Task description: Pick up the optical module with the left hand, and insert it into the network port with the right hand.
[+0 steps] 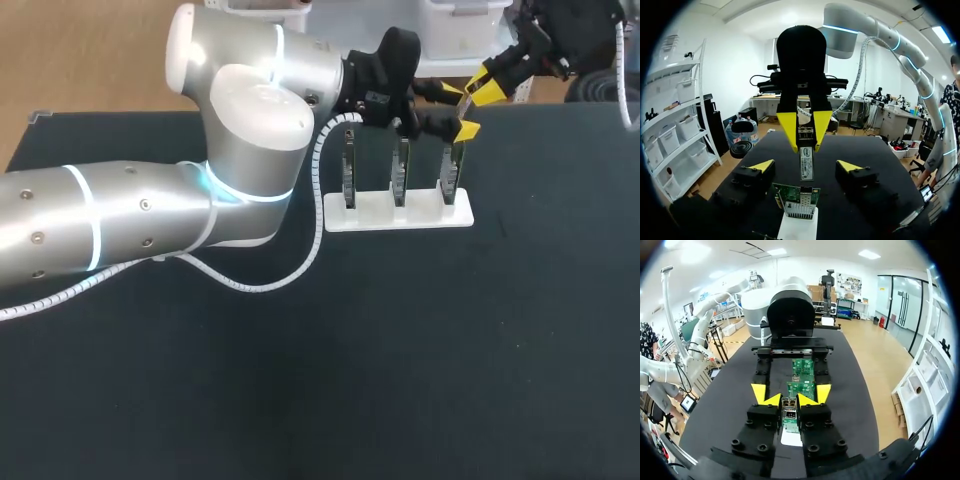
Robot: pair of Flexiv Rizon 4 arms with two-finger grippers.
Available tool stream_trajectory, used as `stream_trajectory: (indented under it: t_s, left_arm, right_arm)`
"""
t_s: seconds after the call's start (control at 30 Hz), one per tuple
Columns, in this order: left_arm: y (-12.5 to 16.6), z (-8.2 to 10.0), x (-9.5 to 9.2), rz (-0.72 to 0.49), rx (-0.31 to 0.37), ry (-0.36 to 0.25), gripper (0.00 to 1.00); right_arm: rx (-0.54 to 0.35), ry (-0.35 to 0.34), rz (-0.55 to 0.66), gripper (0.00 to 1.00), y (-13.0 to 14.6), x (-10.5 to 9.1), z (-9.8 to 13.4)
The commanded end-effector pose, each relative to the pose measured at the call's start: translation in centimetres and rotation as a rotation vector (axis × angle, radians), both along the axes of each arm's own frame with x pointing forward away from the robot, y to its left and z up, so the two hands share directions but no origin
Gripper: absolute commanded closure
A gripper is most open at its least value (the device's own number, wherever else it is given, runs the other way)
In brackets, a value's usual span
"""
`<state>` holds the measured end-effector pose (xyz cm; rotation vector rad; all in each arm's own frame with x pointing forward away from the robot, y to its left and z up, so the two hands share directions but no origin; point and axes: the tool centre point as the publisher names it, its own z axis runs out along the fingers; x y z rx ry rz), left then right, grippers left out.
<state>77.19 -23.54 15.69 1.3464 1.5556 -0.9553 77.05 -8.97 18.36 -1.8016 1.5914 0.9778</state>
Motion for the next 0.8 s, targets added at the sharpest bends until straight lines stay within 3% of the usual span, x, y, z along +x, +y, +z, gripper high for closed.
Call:
stream_trajectory:
  t_s: [0.03,0.5,0.6,0.8]
  left_arm:
    - [0.0,0.0,0.0,-0.001,0.000,-0.001,0.00]
    - [0.7,0.9,-0.1,-0.042,0.024,-0.027,0.00]
    - [1.4,1.6,-0.2,-0.057,0.062,-0.052,0.00]
    - [2.8,2.4,-0.5,-0.072,0.112,-0.040,0.00]
  right_arm:
    - [0.001,-0.002,-0.002,1.00,0.0,-0.2,-0.1]
    - [0.003,0.000,0.005,1.00,0.1,-0.1,-0.3]
    - [0.002,-0.002,0.005,1.00,0.0,0.0,-0.2]
    - [-0.002,-0.006,0.001,1.00,-0.1,0.1,-0.1]
